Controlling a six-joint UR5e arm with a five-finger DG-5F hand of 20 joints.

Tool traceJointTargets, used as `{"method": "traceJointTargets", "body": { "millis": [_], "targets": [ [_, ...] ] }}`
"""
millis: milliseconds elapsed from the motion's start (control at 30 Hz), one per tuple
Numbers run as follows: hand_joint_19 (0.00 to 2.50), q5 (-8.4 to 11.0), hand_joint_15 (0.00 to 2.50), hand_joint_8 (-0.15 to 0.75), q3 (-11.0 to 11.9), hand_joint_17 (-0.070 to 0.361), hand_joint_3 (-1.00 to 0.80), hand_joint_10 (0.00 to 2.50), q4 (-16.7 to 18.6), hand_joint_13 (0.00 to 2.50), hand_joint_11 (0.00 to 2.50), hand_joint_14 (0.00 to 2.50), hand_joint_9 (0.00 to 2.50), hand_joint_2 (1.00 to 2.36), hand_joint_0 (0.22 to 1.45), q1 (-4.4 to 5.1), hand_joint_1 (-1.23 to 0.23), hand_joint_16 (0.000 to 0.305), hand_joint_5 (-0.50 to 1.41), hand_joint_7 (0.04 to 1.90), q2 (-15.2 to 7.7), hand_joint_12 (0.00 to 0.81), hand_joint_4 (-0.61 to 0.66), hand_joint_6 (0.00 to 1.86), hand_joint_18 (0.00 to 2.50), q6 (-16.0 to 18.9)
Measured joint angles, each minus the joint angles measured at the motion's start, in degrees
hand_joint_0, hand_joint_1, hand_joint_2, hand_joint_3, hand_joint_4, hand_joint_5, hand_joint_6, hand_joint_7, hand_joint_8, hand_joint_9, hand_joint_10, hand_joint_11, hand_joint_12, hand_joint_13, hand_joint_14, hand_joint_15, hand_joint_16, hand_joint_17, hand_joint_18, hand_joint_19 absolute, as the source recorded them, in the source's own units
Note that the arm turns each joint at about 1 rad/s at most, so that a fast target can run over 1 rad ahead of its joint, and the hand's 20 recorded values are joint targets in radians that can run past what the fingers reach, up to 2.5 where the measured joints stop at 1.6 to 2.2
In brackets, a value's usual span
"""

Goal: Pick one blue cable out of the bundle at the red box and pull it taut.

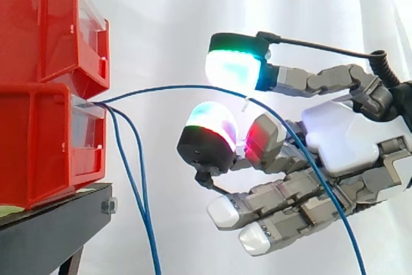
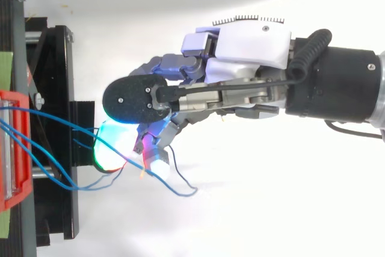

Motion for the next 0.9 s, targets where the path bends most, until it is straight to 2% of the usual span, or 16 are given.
{"method": "traceJointTargets", "body": {
  "millis": [167,333,600,900],
  "targets": [
    [0.19,0.0,0.32,0.399,0.72,0.138,-0.5,0.01,-0.11,0.68,0.99,0.01,1.14,1.0,0.48,0.01,-0.47,0.062,-0.23,0.76,0.0,0.424,0.2,0.88,0.55,-1.65],
    [0.19,0.05,0.33,0.395,1.46,0.136,-0.5,0.01,-0.14,0.7,1.0,0.01,1.15,1.0,0.49,0.01,-0.56,0.06,-0.22,0.76,0.23,0.421,0.19,0.88,0.55,-3.72],
    [0.18,0.12,0.33,0.388,1.71,0.134,-0.5,0.01,-0.22,0.71,1.01,0.01,1.15,1.0,0.49,0.04,-0.61,0.06,-0.22,0.77,0.92,0.418,0.18,0.88,0.56,-7.02],
    [0.18,0.21,0.33,0.364,1.74,0.124,-0.5,0.01,-0.16,0.7,1.03,0.01,1.15,1.0,0.57,0.04,-0.69,0.055,-0.22,0.79,0.96,0.394,0.16,0.88,0.54,-7.76]
  ]
}}
